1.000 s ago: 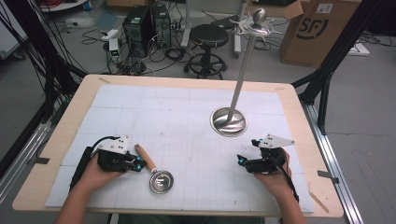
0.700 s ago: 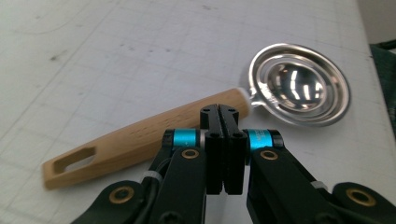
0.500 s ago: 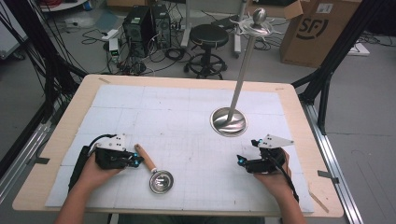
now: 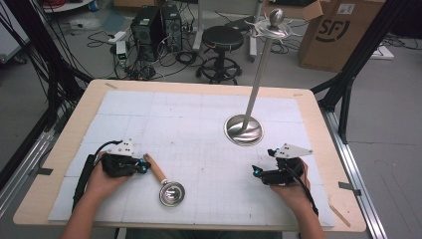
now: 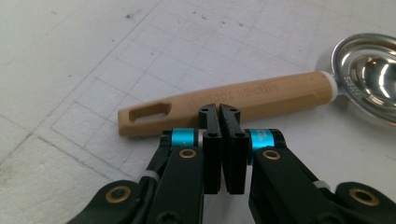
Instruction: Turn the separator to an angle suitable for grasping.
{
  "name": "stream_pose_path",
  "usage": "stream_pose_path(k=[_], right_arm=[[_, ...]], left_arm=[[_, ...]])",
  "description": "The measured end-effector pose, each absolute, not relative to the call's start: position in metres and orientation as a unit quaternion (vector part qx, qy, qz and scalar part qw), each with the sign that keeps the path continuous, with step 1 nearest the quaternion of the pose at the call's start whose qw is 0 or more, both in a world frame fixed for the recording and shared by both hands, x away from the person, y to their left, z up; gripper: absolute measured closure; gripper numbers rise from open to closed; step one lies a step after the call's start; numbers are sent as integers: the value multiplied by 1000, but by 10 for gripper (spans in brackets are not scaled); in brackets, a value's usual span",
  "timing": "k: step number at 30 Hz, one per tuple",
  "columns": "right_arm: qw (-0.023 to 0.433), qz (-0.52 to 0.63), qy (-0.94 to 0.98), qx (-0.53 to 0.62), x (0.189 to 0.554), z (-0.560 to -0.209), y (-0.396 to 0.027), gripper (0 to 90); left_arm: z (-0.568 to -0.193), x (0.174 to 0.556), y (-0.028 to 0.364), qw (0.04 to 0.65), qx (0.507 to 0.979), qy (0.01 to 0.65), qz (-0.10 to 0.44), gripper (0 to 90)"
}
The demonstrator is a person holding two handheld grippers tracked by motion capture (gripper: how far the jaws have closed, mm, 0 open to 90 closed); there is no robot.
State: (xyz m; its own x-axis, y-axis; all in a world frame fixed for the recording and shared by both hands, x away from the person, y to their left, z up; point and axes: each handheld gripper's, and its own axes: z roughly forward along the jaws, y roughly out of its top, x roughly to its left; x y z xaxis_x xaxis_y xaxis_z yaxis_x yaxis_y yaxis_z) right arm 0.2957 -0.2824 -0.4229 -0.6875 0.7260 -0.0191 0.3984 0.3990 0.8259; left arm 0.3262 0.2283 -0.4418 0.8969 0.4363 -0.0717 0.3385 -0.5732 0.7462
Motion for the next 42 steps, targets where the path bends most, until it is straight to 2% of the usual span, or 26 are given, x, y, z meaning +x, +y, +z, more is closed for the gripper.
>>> stream_pose_path(k=[7, 22, 33, 42], right_arm=[[191, 427, 812, 348, 297, -423, -283, 157], [190, 426, 815, 343, 296, -424, -280, 157], [190, 423, 817, 344, 296, -424, -280, 157], [190, 422, 817, 344, 296, -424, -280, 157]], left_arm=[[-443, 339, 218, 404, 883, 231, 55, 866], [-439, 366, 167, 386, 894, 221, 46, 849], [-438, 370, 139, 390, 897, 205, 38, 845], [-426, 361, 147, 388, 894, 218, 49, 716]])
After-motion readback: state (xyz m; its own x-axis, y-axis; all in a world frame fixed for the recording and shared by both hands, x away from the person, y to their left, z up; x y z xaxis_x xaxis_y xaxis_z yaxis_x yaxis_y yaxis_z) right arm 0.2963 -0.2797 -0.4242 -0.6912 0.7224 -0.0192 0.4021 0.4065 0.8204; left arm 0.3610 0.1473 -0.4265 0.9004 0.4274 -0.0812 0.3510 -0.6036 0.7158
